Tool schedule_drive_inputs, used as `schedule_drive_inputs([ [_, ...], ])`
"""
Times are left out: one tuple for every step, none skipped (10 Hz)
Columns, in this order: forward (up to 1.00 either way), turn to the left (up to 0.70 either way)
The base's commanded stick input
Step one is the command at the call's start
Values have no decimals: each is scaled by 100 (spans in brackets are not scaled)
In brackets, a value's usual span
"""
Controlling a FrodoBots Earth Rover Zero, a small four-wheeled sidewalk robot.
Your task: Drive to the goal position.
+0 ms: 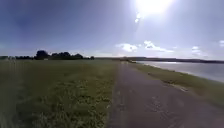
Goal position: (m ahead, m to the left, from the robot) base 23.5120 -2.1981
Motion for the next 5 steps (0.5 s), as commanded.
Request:
schedule_drive_inputs([
  [70,5],
  [70,5],
  [70,5],
  [70,5],
  [70,5],
])
